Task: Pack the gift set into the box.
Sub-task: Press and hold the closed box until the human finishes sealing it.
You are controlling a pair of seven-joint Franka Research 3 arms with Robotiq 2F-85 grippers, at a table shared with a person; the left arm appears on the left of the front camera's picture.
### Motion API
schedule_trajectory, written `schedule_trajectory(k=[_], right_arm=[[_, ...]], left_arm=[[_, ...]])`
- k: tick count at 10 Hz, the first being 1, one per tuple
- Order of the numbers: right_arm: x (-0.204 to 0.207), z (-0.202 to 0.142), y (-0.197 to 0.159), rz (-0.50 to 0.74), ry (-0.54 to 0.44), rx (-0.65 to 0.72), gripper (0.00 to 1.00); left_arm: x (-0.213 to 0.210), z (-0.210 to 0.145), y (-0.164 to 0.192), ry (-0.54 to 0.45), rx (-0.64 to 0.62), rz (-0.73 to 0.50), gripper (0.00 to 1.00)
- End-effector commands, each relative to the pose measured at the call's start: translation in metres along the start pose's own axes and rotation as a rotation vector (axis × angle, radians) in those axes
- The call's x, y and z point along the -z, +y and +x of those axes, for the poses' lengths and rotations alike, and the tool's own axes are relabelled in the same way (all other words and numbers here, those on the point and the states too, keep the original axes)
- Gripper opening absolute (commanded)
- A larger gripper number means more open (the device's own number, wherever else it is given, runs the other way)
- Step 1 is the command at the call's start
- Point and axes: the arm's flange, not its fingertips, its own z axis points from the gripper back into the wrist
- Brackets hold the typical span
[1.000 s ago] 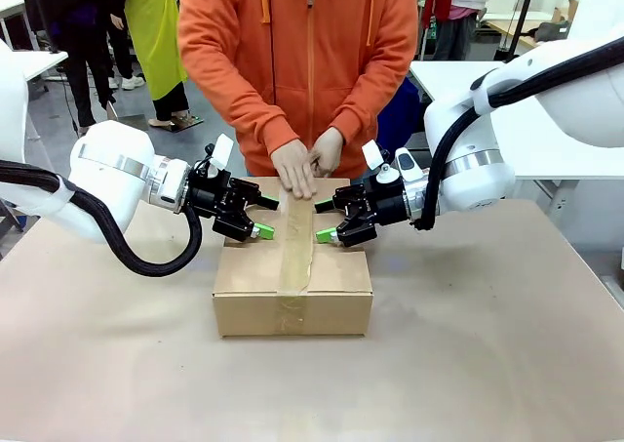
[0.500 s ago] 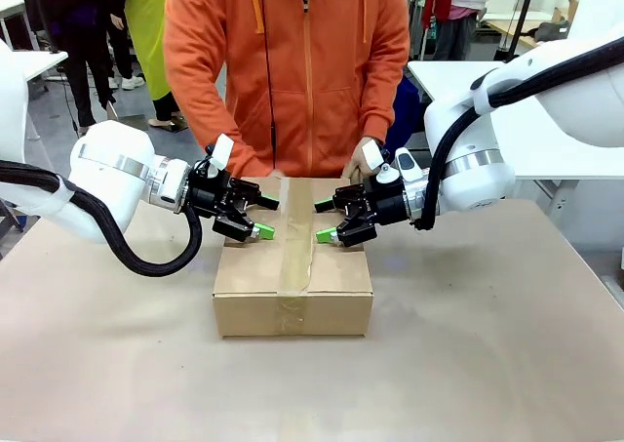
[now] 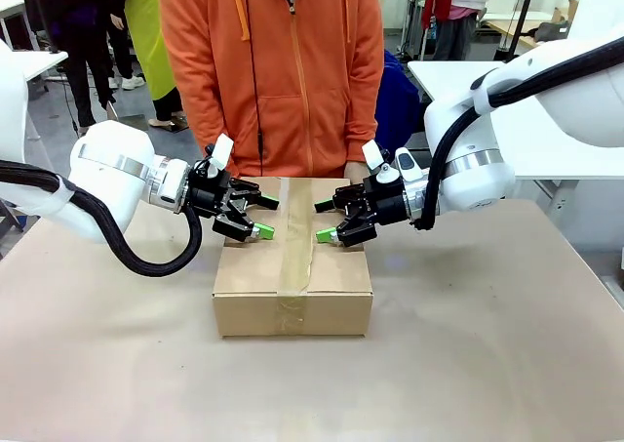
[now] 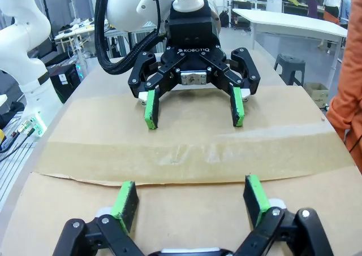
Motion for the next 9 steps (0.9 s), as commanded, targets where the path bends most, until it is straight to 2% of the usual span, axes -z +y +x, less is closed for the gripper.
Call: schedule_trajectory(k=[1,3,4,5,6,7,8,9], right_arm=[[0.000,-0.002,0.001,-0.005,0.013,-0.002,1.00],[0.000,0.000,0.000,0.000,0.000,0.000,1.00],[-0.049,0.045,0.006,-0.123,-0.023,-0.054,1.00],[-0.100,0.075,0.019,-0.214,-0.062,-0.118,1.00],[-0.151,0.086,0.036,-0.294,-0.087,-0.129,1.00],[-0.187,0.081,0.050,-0.382,-0.101,-0.132,1.00],[-0.219,0.069,0.064,-0.505,-0.123,-0.112,1.00],[-0.246,0.056,0.079,-0.625,-0.132,-0.093,1.00]], left_arm=[[0.001,-0.006,-0.002,0.007,0.004,-0.012,1.00],[0.000,0.000,0.000,0.000,0.000,0.000,1.00],[-0.043,0.045,-0.016,-0.162,0.058,0.027,1.00],[-0.094,0.075,-0.039,-0.284,0.143,0.086,1.00],[-0.148,0.085,-0.068,-0.360,0.206,0.176,1.00],[-0.187,0.077,-0.091,-0.388,0.229,0.220,1.00],[-0.216,0.058,-0.109,-0.338,0.200,0.346,1.00],[-0.235,0.039,-0.126,-0.352,0.186,0.395,1.00]])
